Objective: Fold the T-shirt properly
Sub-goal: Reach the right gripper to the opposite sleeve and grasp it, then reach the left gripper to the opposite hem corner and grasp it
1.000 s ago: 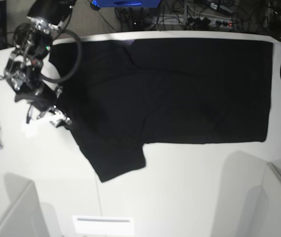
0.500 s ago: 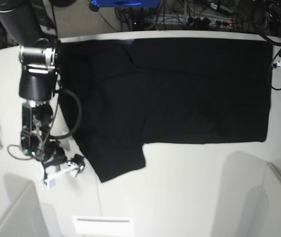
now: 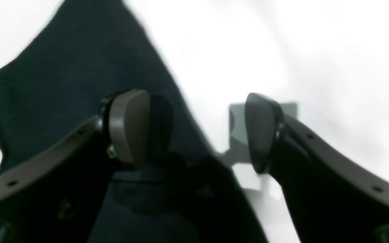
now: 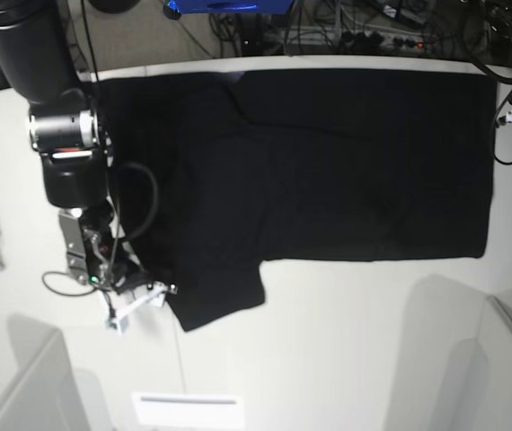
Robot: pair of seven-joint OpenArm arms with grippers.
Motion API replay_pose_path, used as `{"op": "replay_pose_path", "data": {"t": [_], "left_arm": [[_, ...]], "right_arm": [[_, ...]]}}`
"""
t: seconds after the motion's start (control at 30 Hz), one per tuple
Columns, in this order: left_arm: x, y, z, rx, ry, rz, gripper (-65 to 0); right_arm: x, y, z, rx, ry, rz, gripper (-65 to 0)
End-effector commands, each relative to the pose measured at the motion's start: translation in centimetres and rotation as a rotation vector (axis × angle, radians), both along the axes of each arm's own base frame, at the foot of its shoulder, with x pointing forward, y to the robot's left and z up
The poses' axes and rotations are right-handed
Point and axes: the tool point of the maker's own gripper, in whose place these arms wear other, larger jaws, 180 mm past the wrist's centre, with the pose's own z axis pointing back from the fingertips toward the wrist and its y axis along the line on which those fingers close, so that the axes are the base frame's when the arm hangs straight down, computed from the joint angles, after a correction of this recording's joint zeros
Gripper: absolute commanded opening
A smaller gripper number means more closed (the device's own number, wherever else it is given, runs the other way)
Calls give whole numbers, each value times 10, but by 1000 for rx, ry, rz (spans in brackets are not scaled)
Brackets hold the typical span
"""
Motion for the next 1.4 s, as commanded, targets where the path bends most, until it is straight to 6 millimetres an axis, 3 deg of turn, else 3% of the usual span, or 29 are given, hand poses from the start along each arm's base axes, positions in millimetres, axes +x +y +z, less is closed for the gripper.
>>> {"op": "replay_pose_path", "data": {"t": [0.0, 0.27, 0.43, 0.6, 0.7, 0.83, 0.9, 0.93, 1.07, 1.17, 1.23, 1.37], "left_arm": [[4, 6, 12, 35, -26, -6, -650], [3, 6, 12, 37, -24, -6, -650], [3, 6, 12, 37, -24, -6, -650], [4, 6, 13, 37, -26, -5, -650], [4, 6, 13, 38, -26, -5, -650], [5, 6, 13, 38, -29, -5, -650], [6, 6, 14, 38, -32, -5, -650], [6, 6, 14, 38, -32, -5, -624], [14, 6, 18, 38, -56, -9, -346], [27, 9, 14, 3, -88, 8, -207], [41, 21, 13, -22, -111, 23, -169], [75, 32, -2, -83, -89, -7, -171]], "right_arm": [[6, 2, 8, 6, -10, 8, -245], [-1, 30, 7, 35, 15, 57, -249], [-5, 31, 4, 34, 15, 60, -341], [-6, 27, 2, 30, 14, 55, -393], [-6, 26, 3, 29, 11, 54, -459], [-5, 25, 4, 35, 7, 44, -650], [-4, 25, 5, 34, 6, 40, -650], [-4, 25, 5, 34, 4, 39, -650], [-1, 24, 6, 33, -12, 35, -650], [-1, 25, 6, 34, -12, 35, -650], [-1, 26, 7, 37, -12, 35, -650], [-1, 27, 7, 38, -14, 36, -650]]}}
